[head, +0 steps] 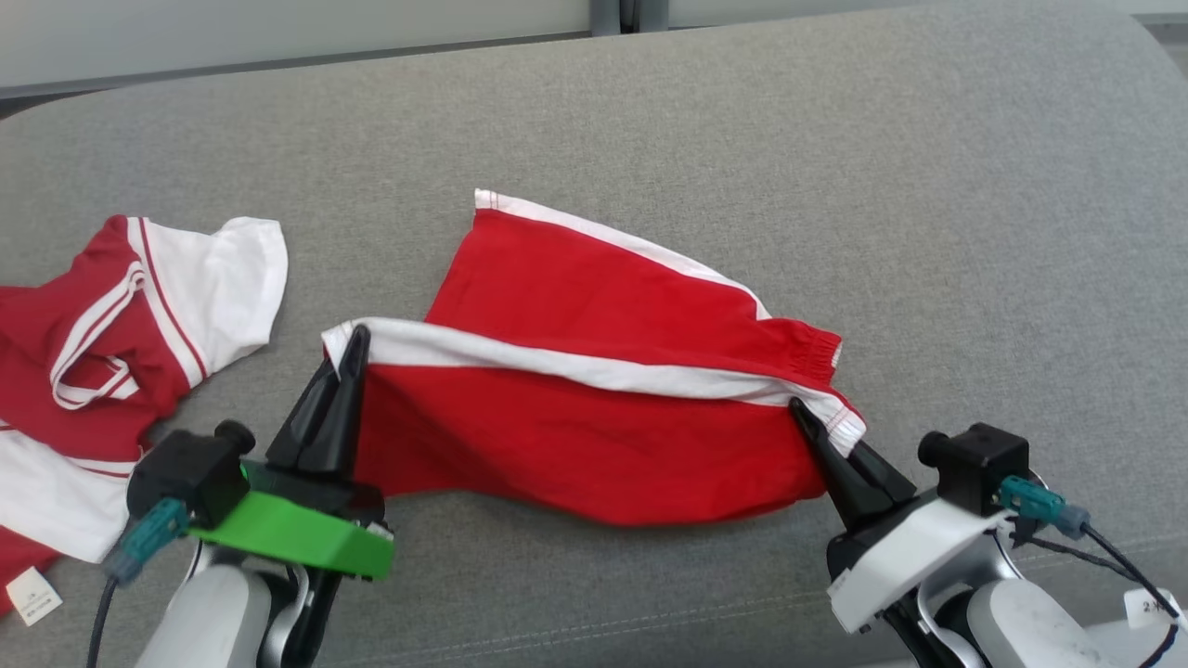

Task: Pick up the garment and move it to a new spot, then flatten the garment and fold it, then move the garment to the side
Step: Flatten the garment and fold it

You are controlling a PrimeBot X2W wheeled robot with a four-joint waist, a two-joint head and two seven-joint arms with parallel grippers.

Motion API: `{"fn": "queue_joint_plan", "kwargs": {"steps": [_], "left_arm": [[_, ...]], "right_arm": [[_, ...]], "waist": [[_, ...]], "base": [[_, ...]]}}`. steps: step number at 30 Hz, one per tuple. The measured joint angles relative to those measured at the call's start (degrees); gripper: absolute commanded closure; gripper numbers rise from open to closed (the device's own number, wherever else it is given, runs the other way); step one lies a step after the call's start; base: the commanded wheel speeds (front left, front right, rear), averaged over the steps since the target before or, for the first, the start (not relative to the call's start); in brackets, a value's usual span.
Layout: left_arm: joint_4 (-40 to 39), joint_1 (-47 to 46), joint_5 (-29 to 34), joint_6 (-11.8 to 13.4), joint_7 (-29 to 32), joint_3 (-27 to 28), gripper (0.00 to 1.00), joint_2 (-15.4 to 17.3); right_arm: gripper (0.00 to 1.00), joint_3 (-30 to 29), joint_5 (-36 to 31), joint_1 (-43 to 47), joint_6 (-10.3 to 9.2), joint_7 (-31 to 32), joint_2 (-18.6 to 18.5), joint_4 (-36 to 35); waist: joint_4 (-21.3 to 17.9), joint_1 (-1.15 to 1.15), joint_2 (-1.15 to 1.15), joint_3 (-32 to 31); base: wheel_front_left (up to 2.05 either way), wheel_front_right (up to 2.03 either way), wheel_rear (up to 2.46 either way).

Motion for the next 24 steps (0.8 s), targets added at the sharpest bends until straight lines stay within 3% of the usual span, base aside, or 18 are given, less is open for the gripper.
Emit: {"fn": "queue_joint_plan", "kwargs": {"steps": [5, 12, 24], "left_arm": [[6.79, -10.38, -1.98, -0.03, 1.05, -4.97, 1.0, 2.49], [17.02, -23.42, -4.19, -0.04, 1.34, -10.2, 1.0, 3.48], [30.75, -38.18, -7.43, -0.04, 1.6, -16.9, 1.0, 5.1]], "right_arm": [[1.0, -2.3, 0.16, -3.63, 0.0, 2.41, 3.0, 1.1], [1.0, -3.82, -0.67, -8.57, -0.01, 4.88, 7.11, 2.67], [1.0, -2.96, -1.05, -18.9, -0.01, 4.52, 9.59, 9.93]], "waist": [[-1.75, 0.0, 0.0, 2.63], [-4.41, 0.0, 0.0, 7.21], [-8.2, 0.01, 0.0, 14.75]], "base": [[0.0, 0.0, 0.0], [0.0, 0.0, 0.0], [0.0, 0.0, 0.0]]}}
